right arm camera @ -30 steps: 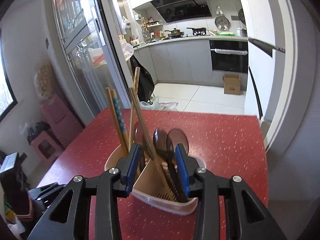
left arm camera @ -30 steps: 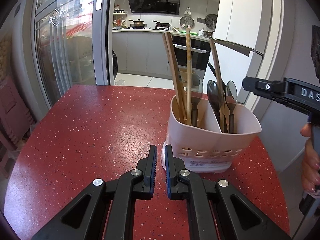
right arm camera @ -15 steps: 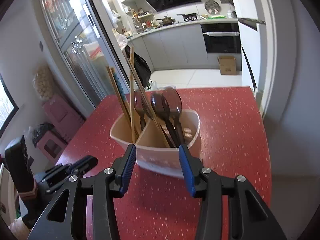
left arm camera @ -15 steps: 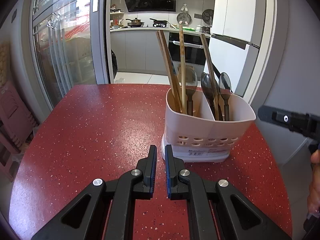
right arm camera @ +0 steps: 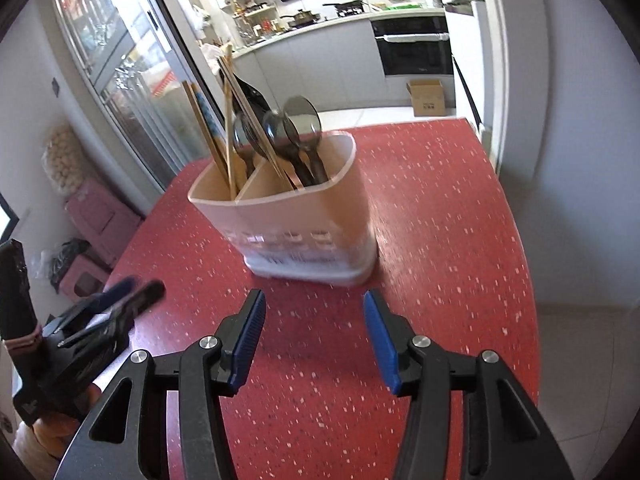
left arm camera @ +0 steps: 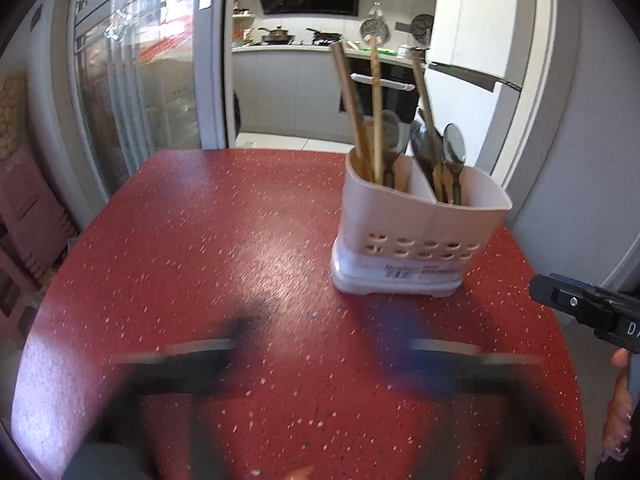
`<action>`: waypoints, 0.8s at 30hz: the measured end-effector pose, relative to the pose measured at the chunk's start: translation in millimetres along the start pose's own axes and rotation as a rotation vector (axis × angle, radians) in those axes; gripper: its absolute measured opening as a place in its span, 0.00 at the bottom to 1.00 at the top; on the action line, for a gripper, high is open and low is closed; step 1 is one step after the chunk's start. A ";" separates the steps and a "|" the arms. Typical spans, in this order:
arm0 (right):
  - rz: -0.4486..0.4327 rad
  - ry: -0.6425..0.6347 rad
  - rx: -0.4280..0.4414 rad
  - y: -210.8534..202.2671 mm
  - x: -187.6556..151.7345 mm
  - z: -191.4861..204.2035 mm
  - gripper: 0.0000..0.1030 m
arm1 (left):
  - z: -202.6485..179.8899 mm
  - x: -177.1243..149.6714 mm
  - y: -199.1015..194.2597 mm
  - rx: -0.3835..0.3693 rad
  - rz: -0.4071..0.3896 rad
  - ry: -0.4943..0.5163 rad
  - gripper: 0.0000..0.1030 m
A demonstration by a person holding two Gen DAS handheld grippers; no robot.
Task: Organize utensils
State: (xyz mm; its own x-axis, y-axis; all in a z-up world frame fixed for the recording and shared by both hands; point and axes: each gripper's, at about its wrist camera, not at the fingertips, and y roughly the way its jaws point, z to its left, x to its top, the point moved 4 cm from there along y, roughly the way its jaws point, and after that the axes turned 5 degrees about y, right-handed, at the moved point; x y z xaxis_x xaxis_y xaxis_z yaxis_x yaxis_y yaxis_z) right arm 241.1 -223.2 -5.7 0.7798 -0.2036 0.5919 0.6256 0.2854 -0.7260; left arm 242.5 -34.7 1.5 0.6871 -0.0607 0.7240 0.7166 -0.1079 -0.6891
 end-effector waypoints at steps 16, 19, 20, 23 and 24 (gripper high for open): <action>-0.131 -0.042 -0.151 -26.3 -45.4 5.6 0.82 | -2.9 -39.5 -29.9 0.033 -0.072 0.024 1.00; -0.178 -0.051 -0.196 -30.4 -50.7 6.2 0.82 | -3.3 -43.6 -32.9 0.051 -0.087 0.033 1.00; -0.193 -0.053 -0.205 -31.8 -52.6 6.4 0.83 | -3.2 -44.5 -33.4 0.059 -0.092 0.036 1.00; -0.247 -0.063 -0.219 -36.3 -55.9 7.8 0.83 | -0.7 -46.7 -36.0 0.074 -0.109 0.034 1.00; -0.268 -0.061 -0.216 -38.3 -56.8 8.0 0.83 | 0.5 -47.5 -36.6 0.072 -0.111 0.033 1.00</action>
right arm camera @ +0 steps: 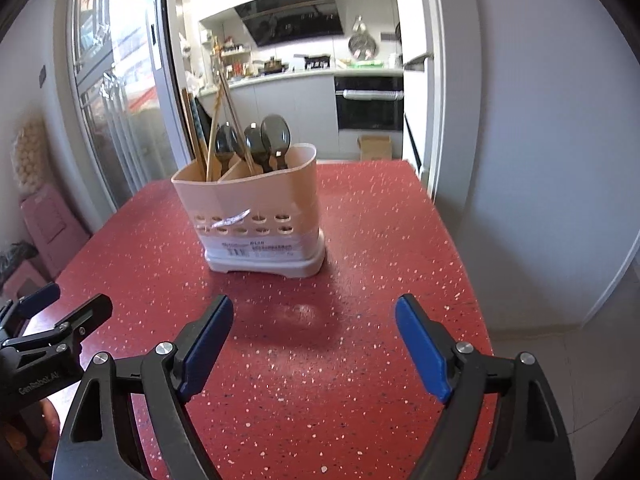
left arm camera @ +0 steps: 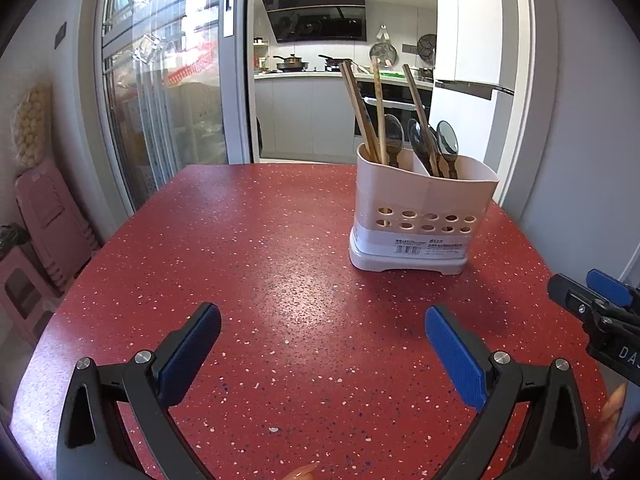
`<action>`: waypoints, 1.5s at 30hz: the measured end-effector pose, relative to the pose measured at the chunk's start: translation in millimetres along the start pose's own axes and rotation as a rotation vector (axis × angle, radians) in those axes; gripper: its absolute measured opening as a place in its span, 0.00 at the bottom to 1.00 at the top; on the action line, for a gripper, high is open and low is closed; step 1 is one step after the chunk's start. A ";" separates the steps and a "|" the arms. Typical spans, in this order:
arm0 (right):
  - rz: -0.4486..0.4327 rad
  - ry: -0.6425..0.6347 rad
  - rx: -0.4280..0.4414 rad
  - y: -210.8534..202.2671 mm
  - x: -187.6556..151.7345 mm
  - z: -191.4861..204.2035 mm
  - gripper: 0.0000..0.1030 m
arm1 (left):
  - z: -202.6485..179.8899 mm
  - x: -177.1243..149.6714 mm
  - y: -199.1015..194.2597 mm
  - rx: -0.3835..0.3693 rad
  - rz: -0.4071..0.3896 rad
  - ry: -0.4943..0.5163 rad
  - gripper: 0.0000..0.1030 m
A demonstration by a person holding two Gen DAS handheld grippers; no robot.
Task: Organize utensils
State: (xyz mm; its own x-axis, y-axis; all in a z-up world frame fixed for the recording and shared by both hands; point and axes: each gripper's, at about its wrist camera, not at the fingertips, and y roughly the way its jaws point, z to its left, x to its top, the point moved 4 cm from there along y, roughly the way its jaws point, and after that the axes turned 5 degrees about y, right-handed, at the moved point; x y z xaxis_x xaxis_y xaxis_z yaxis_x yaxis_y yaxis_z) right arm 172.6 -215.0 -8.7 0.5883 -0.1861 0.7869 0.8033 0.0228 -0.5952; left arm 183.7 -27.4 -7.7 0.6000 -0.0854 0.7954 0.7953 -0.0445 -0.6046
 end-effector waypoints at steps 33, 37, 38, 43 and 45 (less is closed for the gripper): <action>-0.144 -0.012 -0.041 -17.7 -1.1 7.8 0.83 | -0.5 2.2 -6.3 0.003 -0.053 0.009 1.00; -0.143 -0.012 -0.043 -17.4 -1.4 8.1 0.83 | -1.1 1.6 -5.5 0.001 -0.050 0.009 1.00; -0.142 -0.012 -0.044 -17.2 -1.7 8.0 0.83 | -1.3 1.5 -5.5 0.000 -0.050 0.010 1.00; -0.140 -0.010 -0.044 -16.9 -1.8 7.4 0.83 | -2.2 1.0 -4.8 -0.003 -0.048 0.013 1.00; -0.141 -0.010 -0.045 -17.0 -1.9 7.5 0.83 | -1.8 0.8 -5.3 -0.003 -0.046 0.013 1.00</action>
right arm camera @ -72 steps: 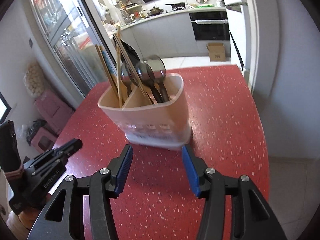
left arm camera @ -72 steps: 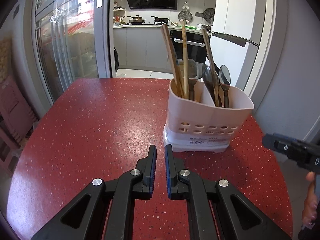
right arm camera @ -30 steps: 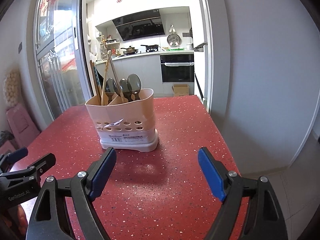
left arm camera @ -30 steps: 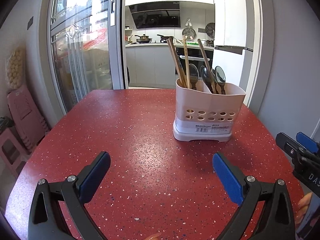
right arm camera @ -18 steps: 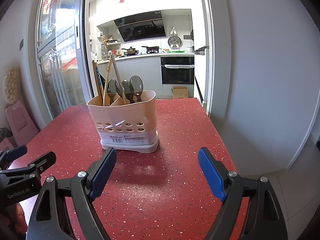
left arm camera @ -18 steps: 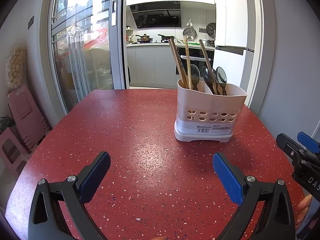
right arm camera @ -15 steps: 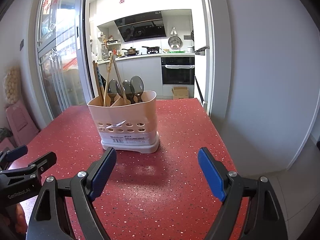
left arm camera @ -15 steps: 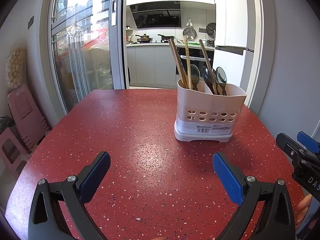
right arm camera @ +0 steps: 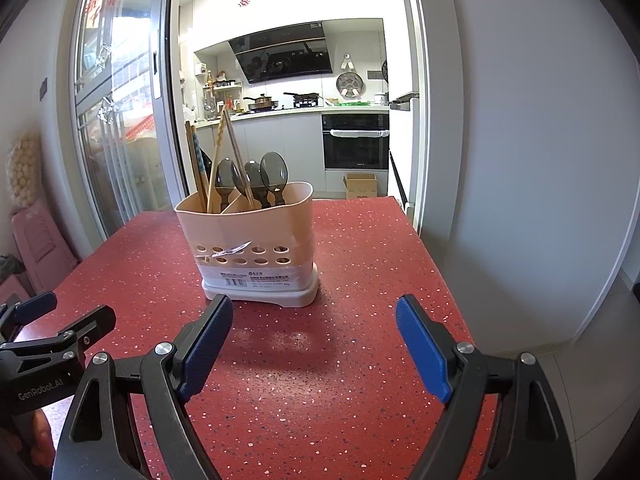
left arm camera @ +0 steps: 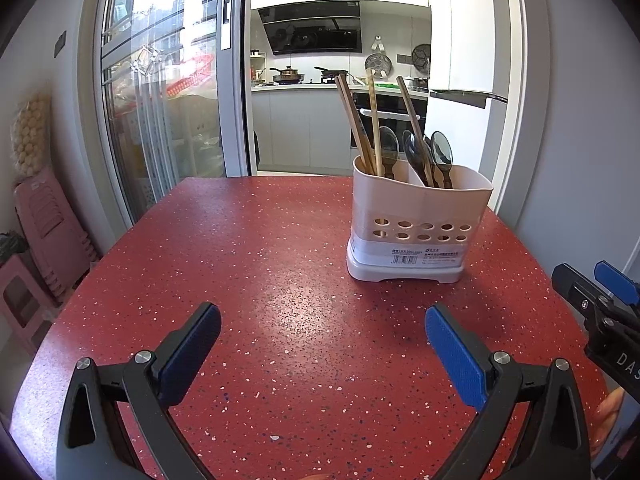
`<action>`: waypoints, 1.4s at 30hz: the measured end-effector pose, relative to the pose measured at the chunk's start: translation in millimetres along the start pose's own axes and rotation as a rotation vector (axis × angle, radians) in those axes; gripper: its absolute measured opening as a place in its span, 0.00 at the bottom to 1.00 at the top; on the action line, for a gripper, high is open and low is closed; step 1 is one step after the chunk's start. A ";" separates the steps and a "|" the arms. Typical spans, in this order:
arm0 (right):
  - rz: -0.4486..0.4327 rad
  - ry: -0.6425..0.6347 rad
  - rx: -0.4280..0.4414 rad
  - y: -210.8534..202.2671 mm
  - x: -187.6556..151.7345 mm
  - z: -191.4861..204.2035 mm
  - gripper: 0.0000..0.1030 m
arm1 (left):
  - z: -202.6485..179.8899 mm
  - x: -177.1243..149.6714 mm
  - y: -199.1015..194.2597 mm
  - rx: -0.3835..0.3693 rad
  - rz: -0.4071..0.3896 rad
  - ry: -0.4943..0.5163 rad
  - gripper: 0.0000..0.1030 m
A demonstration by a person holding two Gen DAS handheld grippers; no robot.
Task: Organize utensils
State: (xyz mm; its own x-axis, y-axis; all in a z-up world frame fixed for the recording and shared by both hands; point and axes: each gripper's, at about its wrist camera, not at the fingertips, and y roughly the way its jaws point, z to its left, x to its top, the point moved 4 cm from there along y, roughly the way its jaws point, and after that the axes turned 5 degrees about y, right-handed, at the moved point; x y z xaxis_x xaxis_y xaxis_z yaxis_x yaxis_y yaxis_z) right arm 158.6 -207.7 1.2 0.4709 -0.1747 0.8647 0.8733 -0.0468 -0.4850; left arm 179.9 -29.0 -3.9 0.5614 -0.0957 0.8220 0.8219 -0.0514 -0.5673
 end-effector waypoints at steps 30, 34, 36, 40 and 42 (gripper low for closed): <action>-0.008 -0.003 0.003 0.4 1.7 2.4 0.83 | -0.8 -0.2 -0.1 -0.005 0.002 0.005 1.00; -0.007 -0.003 0.003 0.6 1.7 2.2 0.83 | -1.0 -0.1 -0.8 -0.006 0.002 0.005 1.00; -0.006 -0.003 0.004 0.4 1.8 2.4 0.83 | -1.2 -0.1 -0.6 -0.005 0.003 0.005 1.00; -0.007 0.000 0.005 -0.3 2.8 2.7 0.83 | -1.1 0.0 -0.8 -0.005 0.002 0.004 1.00; -0.006 0.000 0.005 -0.4 3.2 2.6 0.83 | -1.1 -0.1 -0.5 -0.007 0.002 0.004 1.00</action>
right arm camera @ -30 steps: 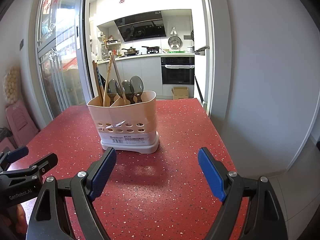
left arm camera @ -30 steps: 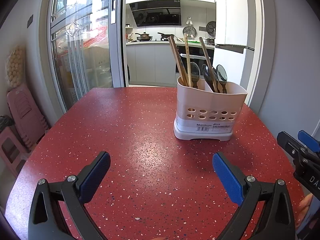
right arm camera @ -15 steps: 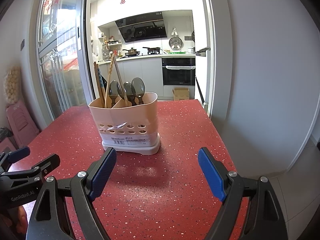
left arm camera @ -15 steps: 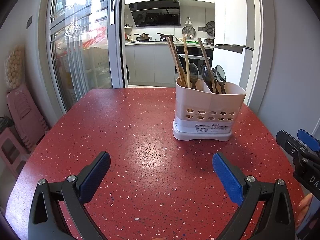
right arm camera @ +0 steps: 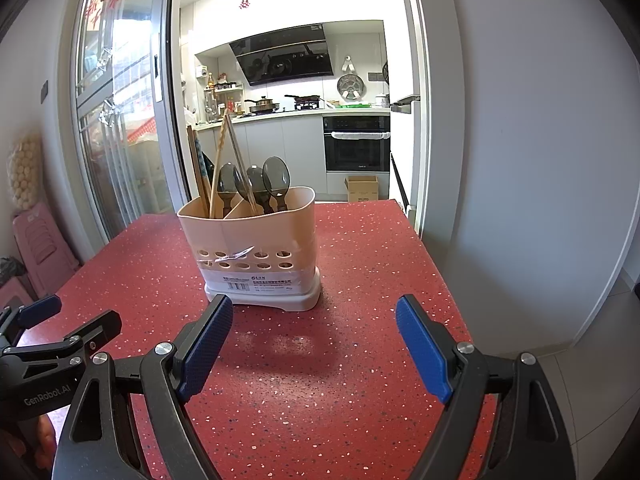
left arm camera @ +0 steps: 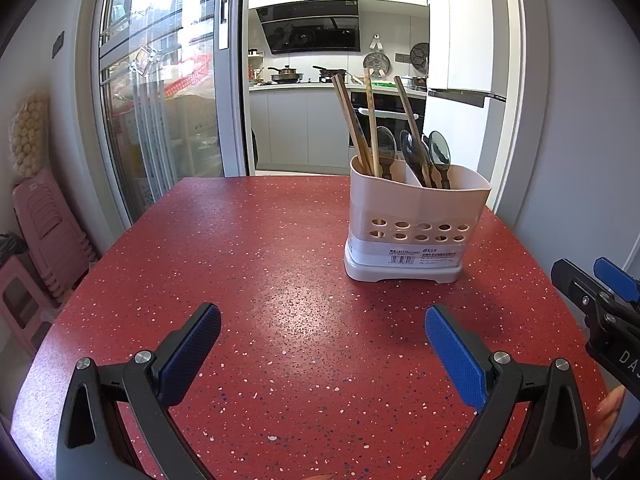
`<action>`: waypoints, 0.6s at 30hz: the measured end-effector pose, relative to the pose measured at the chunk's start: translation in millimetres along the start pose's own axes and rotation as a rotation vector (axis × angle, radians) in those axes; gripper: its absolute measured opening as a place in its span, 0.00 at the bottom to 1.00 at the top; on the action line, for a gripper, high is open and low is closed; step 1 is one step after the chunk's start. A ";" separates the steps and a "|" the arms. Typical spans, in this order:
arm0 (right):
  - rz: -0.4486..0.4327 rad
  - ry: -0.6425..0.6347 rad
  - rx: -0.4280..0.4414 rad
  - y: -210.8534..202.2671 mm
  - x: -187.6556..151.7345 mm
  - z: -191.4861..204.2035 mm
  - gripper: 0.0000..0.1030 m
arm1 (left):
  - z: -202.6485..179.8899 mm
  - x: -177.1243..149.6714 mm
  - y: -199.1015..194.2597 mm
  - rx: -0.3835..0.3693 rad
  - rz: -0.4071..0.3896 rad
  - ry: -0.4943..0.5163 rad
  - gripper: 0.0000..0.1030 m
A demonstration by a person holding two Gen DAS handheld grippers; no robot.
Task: Organize utensils
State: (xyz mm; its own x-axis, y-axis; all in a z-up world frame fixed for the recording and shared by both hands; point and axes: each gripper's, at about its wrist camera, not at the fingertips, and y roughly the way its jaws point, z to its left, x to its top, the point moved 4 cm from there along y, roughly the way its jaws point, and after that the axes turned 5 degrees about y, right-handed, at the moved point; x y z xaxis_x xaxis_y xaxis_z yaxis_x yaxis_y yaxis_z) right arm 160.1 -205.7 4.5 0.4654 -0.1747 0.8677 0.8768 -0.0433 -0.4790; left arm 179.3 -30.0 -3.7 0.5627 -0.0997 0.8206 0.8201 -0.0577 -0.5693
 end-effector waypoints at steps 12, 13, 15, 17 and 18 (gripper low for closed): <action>-0.006 0.004 0.002 -1.0 1.9 1.5 0.83 | -2.2 2.8 -1.1 -0.007 0.004 0.006 1.00; -0.006 0.003 0.002 -1.0 1.9 1.5 0.83 | -1.9 2.7 -1.3 -0.007 0.004 0.004 1.00; -0.006 0.003 0.001 -1.0 2.0 1.6 0.83 | -1.1 2.7 -1.4 -0.007 0.006 0.000 1.00; -0.006 0.003 0.001 -1.0 1.9 1.4 0.83 | -0.5 3.1 -1.4 -0.005 0.006 -0.001 1.00; -0.007 0.003 0.002 -1.1 2.0 1.5 0.83 | -0.4 3.5 -1.2 -0.003 0.006 -0.001 1.00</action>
State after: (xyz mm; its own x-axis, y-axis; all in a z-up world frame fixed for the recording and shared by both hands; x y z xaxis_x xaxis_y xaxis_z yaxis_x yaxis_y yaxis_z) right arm 160.2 -204.5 6.9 0.4591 -0.1777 0.8704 0.8801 -0.0424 -0.4729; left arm 180.2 -30.6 -0.3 0.5679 -0.0995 0.8171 0.8162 -0.0603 -0.5746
